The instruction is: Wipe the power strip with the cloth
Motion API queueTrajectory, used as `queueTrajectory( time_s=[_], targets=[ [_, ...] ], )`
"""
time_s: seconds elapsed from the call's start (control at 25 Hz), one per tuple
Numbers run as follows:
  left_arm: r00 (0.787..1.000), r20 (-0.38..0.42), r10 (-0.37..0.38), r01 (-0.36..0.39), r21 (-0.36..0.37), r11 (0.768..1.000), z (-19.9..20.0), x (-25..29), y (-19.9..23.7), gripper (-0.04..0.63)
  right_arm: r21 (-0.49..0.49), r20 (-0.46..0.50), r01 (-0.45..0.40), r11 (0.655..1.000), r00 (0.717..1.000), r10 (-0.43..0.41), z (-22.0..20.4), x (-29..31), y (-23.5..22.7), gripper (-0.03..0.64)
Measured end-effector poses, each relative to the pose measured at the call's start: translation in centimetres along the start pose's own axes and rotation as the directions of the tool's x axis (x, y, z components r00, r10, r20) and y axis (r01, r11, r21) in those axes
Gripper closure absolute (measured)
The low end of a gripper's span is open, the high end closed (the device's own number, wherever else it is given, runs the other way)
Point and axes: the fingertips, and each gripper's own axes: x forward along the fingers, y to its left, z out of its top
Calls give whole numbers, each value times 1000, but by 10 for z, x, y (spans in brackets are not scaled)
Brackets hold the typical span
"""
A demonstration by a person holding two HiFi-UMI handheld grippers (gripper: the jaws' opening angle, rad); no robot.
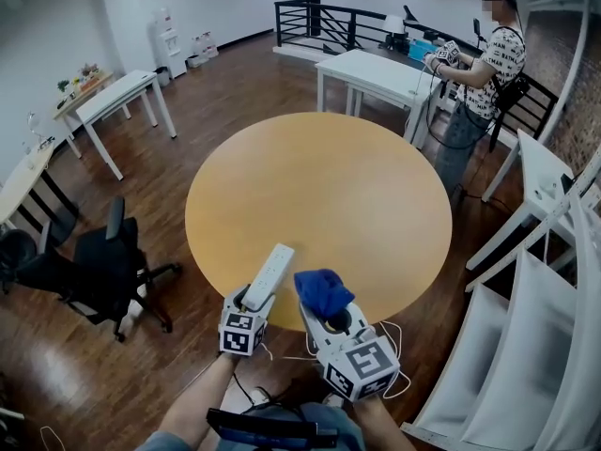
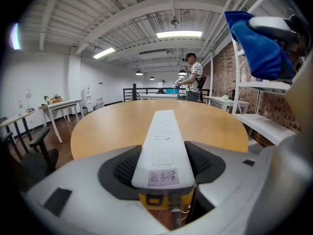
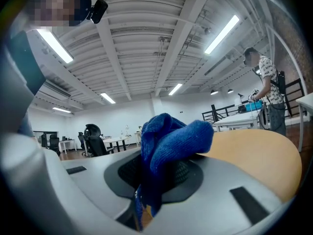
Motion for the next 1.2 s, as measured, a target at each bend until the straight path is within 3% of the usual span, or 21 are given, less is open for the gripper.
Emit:
queueTrajectory(
  time_s=[0.32, 0.8, 1.04, 1.2],
  targets=[
    [987, 158, -34, 20, 89, 996, 72, -32, -13, 307, -38, 58, -49, 998, 997, 51, 24, 10, 15, 549],
    [928, 363, -87, 8, 215, 977, 175, -103, -46, 310, -138, 197, -83, 987, 974, 110, 92, 7, 38, 549],
    [914, 394, -96, -11, 260, 965, 192, -119, -56, 310, -131, 259, -175, 976, 944, 205, 121, 11, 66, 549],
    [908, 407, -100, -32, 305, 952, 196, -122, -62, 310, -115, 185, -297, 948, 931, 315, 117, 26, 101, 549]
  ],
)
